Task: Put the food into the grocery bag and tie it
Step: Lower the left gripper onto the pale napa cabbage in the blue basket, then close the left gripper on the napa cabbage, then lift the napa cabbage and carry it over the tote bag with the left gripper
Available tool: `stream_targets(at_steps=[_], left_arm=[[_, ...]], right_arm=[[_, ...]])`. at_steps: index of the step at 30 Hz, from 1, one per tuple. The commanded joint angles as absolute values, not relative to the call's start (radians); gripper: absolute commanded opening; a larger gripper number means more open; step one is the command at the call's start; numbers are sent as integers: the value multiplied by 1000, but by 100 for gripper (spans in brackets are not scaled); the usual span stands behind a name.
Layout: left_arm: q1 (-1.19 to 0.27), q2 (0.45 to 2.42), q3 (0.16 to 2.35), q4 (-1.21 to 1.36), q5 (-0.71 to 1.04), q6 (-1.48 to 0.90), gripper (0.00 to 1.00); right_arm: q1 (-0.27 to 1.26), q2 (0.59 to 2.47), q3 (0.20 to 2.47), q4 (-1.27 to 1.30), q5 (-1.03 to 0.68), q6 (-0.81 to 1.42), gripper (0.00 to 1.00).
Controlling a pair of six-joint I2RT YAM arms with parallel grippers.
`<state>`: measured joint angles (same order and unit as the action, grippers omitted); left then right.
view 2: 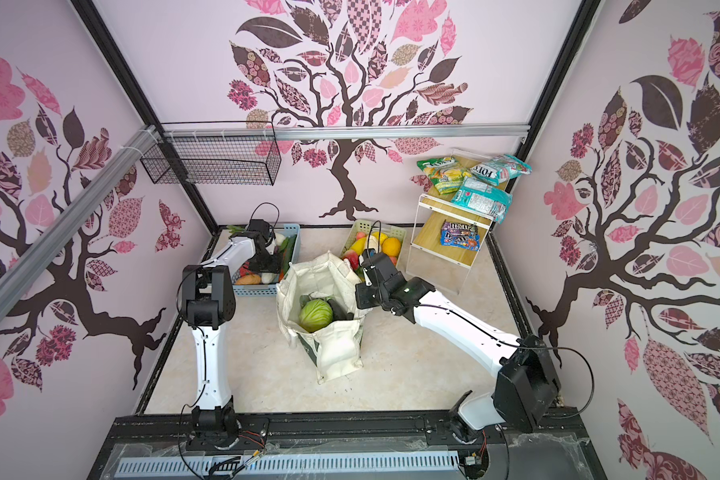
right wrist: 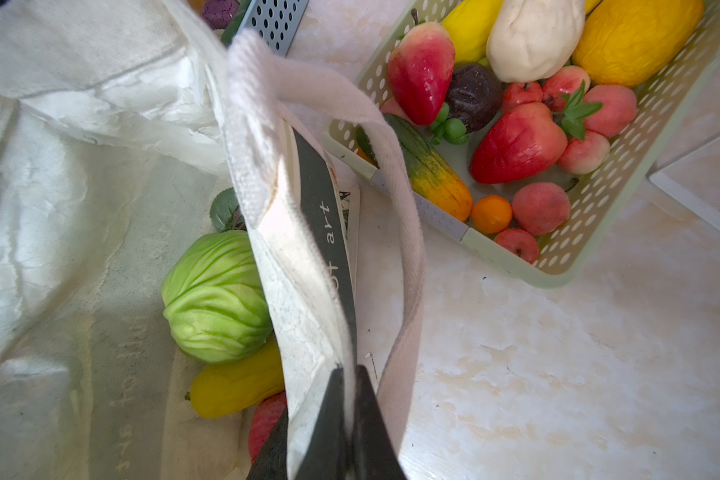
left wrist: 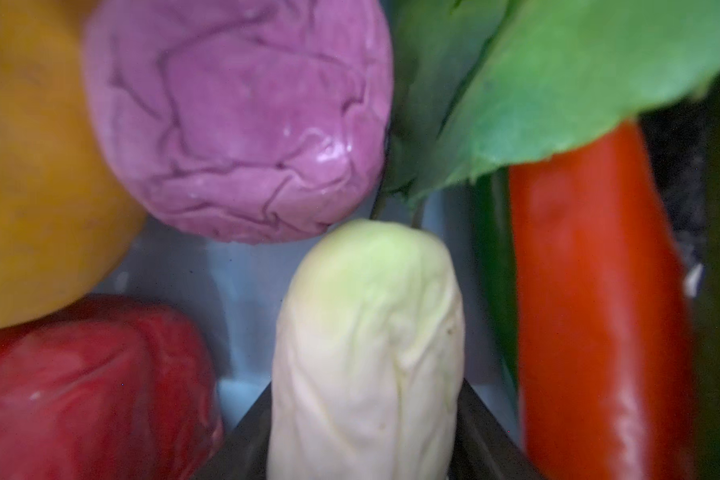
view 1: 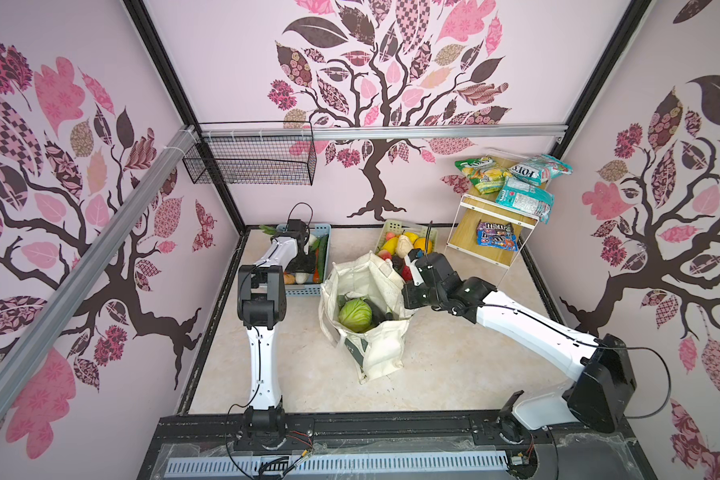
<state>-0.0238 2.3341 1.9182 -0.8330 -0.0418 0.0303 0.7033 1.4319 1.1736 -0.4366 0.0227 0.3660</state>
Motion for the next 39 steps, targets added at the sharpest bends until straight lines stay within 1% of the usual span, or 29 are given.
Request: stream_targets(at_steps=[1,11,20,34,39], left_arm=[[-23,2286,1887,-815,-66,24,54],[-24,2211,1844,-765,-30,-21,49],[-25,2129,1812,-758,-6,-53,49],[-24,1976,1715,-715,146,-201,49],[-24,1903,1669,-689,226,-256,49]], right_arm=[[700,1456,1205,-452,11,365,0],[701,1434,1193,-451,14,367,0],[701,1421,1182,-443,8,368,0],[700,1419,1184,-427,0,373,0],[700,1417,1178,-415,-6,382,0]])
